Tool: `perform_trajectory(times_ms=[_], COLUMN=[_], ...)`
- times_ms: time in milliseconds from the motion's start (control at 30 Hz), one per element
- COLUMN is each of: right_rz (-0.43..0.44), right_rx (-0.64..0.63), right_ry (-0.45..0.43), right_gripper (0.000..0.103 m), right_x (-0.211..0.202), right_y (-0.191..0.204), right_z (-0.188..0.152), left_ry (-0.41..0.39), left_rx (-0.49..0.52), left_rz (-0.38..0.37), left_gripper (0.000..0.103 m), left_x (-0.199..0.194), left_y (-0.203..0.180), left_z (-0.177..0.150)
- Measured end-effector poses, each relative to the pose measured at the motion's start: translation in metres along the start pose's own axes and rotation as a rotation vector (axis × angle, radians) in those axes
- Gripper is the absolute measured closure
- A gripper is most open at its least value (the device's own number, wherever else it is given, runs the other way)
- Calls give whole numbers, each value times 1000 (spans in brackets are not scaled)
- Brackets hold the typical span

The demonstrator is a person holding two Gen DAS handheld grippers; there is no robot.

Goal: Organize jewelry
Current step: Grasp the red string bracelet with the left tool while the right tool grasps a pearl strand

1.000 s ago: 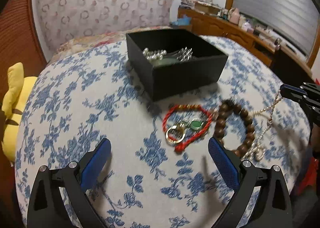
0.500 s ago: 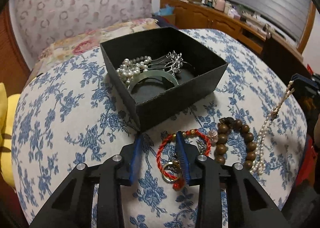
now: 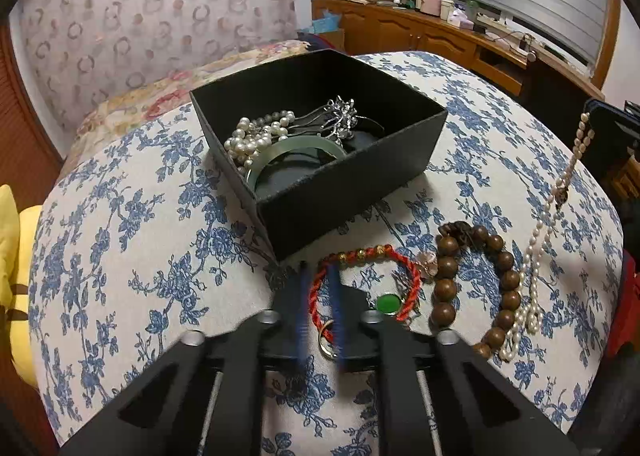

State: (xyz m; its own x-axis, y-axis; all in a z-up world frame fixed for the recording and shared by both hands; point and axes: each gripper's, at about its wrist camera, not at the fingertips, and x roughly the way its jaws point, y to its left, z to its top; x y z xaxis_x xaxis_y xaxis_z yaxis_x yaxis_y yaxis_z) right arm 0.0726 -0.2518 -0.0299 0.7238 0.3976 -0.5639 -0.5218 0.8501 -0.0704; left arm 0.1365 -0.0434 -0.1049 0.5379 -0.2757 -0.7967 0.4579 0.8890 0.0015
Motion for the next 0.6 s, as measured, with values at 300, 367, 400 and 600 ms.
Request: perform_trajectory(times_ms=[300,367,400,600], right_rz=[0,2,2,4], right_rx=[-22,-29,-31,-48], right_ry=[-47,-63,-69,-113], right_gripper=[98,98,98,98], right_x=[-12,-15,-16,-25], right_y=[4,6,6,10], right_z=[17,24,27,49], left_ry=[-80,-125,-145,-253], left_rx=[-79,-98,-103,-117], left_rz=[-9,-15,-17,-32], left_gripper=[102,102,102,102], left_x=[-29,-45,-52,-94], left_y=[10,12,12,10], left_z=[-4,0,2,17])
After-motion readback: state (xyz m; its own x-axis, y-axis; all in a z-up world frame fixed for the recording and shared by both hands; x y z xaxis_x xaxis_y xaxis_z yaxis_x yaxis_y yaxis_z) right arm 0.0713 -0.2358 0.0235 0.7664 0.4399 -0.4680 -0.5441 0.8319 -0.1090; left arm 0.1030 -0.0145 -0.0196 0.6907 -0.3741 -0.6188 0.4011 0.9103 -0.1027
